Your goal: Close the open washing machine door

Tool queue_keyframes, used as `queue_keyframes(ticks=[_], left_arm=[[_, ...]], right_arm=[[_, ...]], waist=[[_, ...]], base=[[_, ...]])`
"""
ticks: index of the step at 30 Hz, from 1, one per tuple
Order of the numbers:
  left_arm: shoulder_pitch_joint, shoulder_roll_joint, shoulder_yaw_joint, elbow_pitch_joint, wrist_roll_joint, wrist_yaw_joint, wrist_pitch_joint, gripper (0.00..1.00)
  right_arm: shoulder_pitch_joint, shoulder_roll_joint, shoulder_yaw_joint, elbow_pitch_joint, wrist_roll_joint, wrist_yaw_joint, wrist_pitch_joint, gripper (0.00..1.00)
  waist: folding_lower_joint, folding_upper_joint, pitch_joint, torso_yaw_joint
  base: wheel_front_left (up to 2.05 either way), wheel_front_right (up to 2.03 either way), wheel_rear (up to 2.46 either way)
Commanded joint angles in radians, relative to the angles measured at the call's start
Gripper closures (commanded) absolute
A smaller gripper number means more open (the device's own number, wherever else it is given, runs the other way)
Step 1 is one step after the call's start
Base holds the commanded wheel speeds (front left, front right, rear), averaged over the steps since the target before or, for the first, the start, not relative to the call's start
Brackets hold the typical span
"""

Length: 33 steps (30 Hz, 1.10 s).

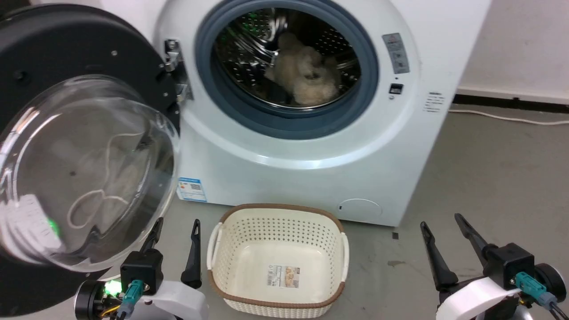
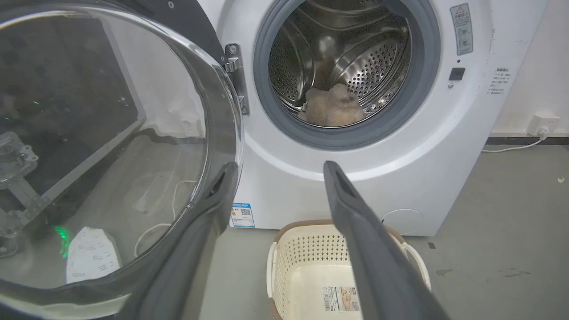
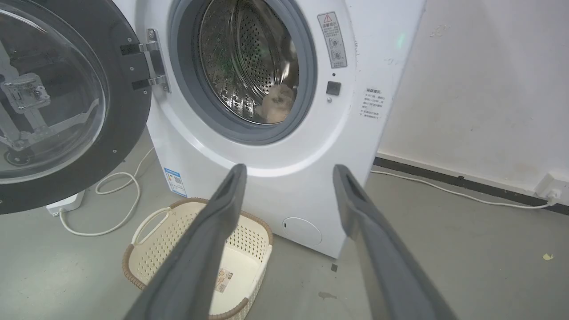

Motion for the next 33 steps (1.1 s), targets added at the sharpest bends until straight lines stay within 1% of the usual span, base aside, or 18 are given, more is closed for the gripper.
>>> queue_keyframes(ticks=[1, 5, 7, 8, 17, 33], left_arm=[[0.004, 0.007, -0.004, -0.005, 0.002, 0.003, -0.009, 0.00], [0.008, 0.014, -0.006, -0.010, 0.002, 0.005, -0.017, 0.00], [0.014, 0.016, -0.002, -0.017, 0.001, 0.011, -0.021, 0.00], [0.023, 0.017, 0.003, -0.029, -0.001, 0.019, -0.028, 0.00], [0.055, 0.017, 0.007, -0.069, 0.001, 0.048, -0.047, 0.00], [0.080, 0.026, -0.014, -0.106, 0.004, 0.085, -0.080, 0.00]], right_arm=[[0.020, -0.003, 0.002, 0.002, 0.011, 0.000, -0.008, 0.00], [0.022, -0.004, 0.015, 0.004, 0.013, 0.000, -0.016, 0.00], [0.016, -0.007, 0.028, 0.007, 0.015, 0.000, -0.021, 0.00], [0.002, -0.014, 0.052, 0.014, 0.021, 0.000, -0.027, 0.00], [-0.044, -0.041, 0.131, 0.044, 0.049, 0.000, -0.046, 0.00], [-0.056, -0.077, 0.194, 0.060, 0.095, 0.000, -0.079, 0.00]], waist=[[0.0000, -0.0001, -0.003, 0.014], [0.0000, -0.0001, -0.007, 0.049], [0.0000, -0.0001, -0.004, 0.060], [0.0000, -0.0001, 0.001, 0.076], [0.0000, -0.0001, 0.012, 0.121], [0.0000, -0.0001, 0.013, 0.188]], base=[[0.00, 0.00, 0.00], [0.00, 0.00, 0.00], [0.00, 0.00, 0.00], [0.00, 0.00, 0.00], [-0.11, -0.11, -0.11], [-0.12, -0.12, -0.12]])
